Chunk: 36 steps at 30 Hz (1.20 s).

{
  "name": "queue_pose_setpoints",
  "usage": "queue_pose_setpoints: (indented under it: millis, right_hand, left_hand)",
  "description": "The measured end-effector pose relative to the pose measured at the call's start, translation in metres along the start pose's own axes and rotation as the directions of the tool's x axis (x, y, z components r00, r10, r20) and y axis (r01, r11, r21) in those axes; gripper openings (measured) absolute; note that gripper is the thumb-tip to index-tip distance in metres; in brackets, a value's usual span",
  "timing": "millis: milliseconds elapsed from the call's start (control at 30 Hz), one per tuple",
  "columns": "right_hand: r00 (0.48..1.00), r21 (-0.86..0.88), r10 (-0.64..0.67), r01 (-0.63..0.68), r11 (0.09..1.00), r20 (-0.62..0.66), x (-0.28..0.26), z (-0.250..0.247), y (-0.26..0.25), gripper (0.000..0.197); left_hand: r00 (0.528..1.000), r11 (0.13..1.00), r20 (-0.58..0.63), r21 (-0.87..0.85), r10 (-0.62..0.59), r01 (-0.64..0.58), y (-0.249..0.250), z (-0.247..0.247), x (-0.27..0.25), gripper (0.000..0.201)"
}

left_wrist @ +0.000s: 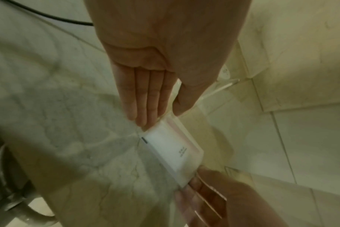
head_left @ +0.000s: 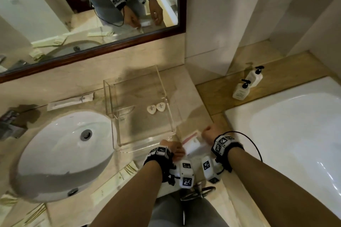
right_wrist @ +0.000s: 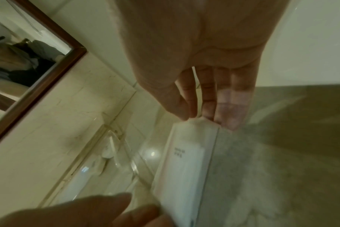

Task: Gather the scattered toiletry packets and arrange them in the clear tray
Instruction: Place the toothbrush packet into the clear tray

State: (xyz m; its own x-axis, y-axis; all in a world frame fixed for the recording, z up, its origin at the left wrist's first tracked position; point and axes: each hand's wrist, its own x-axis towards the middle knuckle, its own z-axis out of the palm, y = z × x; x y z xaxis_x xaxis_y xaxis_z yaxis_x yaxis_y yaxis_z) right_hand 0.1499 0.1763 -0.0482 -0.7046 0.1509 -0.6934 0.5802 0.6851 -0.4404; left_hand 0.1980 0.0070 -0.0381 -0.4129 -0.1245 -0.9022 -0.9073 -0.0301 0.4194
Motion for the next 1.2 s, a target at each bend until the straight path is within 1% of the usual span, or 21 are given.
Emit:
queue_pose_setpoints:
  millis: [100, 167, 233, 300, 333, 367, 433, 500, 600, 633, 700, 767, 800, 867, 933, 1000, 1033, 1067, 1100, 1167, 1200]
  right_hand:
    - [0.996, 0.056, -0.026, 0.021, 0.998, 0.084, 0.004, 0.012, 0.006, 0.016]
    - [0.993, 0.063, -0.041, 0.034, 0.997, 0.114, 0.002, 0.016, 0.008, 0.023]
    - [0.989, 0.050, -0.068, 0.062, 0.997, 0.131, -0.001, 0.018, 0.009, 0.018]
    - [0.981, 0.052, -0.119, 0.112, 0.992, 0.156, 0.002, 0.018, 0.012, 0.039]
    - [0.978, 0.069, -0.121, 0.111, 0.991, 0.170, -0.004, 0.016, 0.007, 0.043]
    - [0.974, 0.100, -0.121, 0.103, 0.990, 0.194, -0.007, 0.013, 0.005, 0.040]
    - [0.947, 0.125, -0.131, 0.098, 0.987, 0.295, -0.014, 0.007, -0.003, 0.029]
    - [0.918, 0.089, -0.143, 0.118, 0.989, 0.371, -0.019, 0.000, -0.016, 0.025]
    - [0.899, 0.062, -0.186, 0.176, 0.982, 0.397, -0.018, -0.002, -0.039, 0.014]
    - [0.897, 0.071, -0.213, 0.202, 0.977, 0.387, -0.018, -0.001, -0.048, 0.012]
    - [0.911, 0.101, -0.267, 0.247, 0.964, 0.315, -0.016, 0.000, -0.067, 0.013]
    - [0.930, 0.127, -0.299, 0.277, 0.952, 0.216, -0.012, 0.001, -0.086, 0.024]
    - [0.933, 0.149, -0.307, 0.282, 0.948, 0.187, -0.012, 0.003, -0.095, 0.030]
    - [0.934, 0.183, -0.324, 0.296, 0.937, 0.148, -0.008, 0.012, -0.112, 0.037]
    - [0.939, 0.176, -0.333, 0.316, 0.932, 0.080, -0.003, 0.025, -0.125, 0.034]
    - [0.940, 0.161, -0.341, 0.341, 0.926, -0.027, 0.001, 0.038, -0.135, 0.026]
    - [0.933, 0.137, -0.352, 0.359, 0.923, -0.071, 0.004, 0.044, -0.137, 0.024]
    - [0.923, 0.064, -0.371, 0.378, 0.924, -0.097, 0.007, 0.048, -0.141, 0.024]
    - [0.913, -0.022, -0.396, 0.396, 0.918, -0.104, 0.009, 0.052, -0.144, 0.022]
    - [0.905, -0.210, -0.417, 0.393, 0.895, -0.081, 0.012, 0.053, -0.149, 0.006]
    - [0.903, -0.288, -0.423, 0.387, 0.876, -0.076, 0.012, 0.053, -0.151, 0.009]
  left_hand:
    - [0.999, 0.999, 0.027, 0.047, 0.020, -0.021, -0.001, 0.007, 0.001, 0.014]
    - [0.998, 0.994, 0.052, 0.098, 0.036, -0.041, -0.005, 0.011, 0.002, 0.018]
    - [0.995, 0.991, 0.083, 0.119, 0.049, -0.059, -0.009, 0.011, 0.003, 0.020]
    - [0.994, 0.984, 0.076, 0.158, 0.074, -0.085, -0.009, 0.008, 0.000, 0.023]
    - [0.993, 0.975, 0.069, 0.198, 0.091, -0.103, -0.010, 0.004, -0.002, 0.023]
    - [0.991, 0.960, 0.070, 0.246, 0.116, -0.130, -0.010, 0.001, -0.003, 0.024]
    - [0.982, 0.937, 0.091, 0.296, 0.166, -0.186, -0.009, -0.008, -0.006, 0.028]
    - [0.973, 0.921, 0.130, 0.319, 0.191, -0.223, -0.006, -0.016, -0.009, 0.031]
    - [0.964, 0.879, 0.119, 0.395, 0.238, -0.266, 0.003, -0.028, -0.012, 0.022]
    - [0.960, 0.858, 0.095, 0.433, 0.262, -0.276, 0.008, -0.033, -0.012, 0.019]
    - [0.951, 0.834, 0.037, 0.472, 0.306, -0.287, 0.017, -0.048, -0.009, 0.022]
    - [0.945, 0.840, -0.004, 0.458, 0.328, -0.290, 0.025, -0.065, -0.004, 0.031]
    - [0.945, 0.848, -0.014, 0.445, 0.328, -0.288, 0.028, -0.072, -0.001, 0.034]
    - [0.938, 0.852, -0.026, 0.427, 0.346, -0.303, 0.033, -0.087, 0.008, 0.030]
    - [0.922, 0.850, -0.067, 0.416, 0.382, -0.322, 0.035, -0.098, 0.016, 0.022]
    - [0.915, 0.854, -0.112, 0.418, 0.388, -0.310, 0.036, -0.108, 0.024, 0.020]
    - [0.918, 0.855, -0.118, 0.424, 0.379, -0.298, 0.036, -0.112, 0.028, 0.020]
    - [0.923, 0.858, -0.114, 0.423, 0.368, -0.290, 0.038, -0.115, 0.033, 0.020]
    - [0.927, 0.863, -0.111, 0.418, 0.357, -0.282, 0.039, -0.116, 0.035, 0.020]
    - [0.936, 0.878, -0.116, 0.401, 0.331, -0.261, 0.042, -0.118, 0.041, 0.022]
    - [0.938, 0.884, -0.119, 0.391, 0.325, -0.257, 0.044, -0.117, 0.044, 0.022]
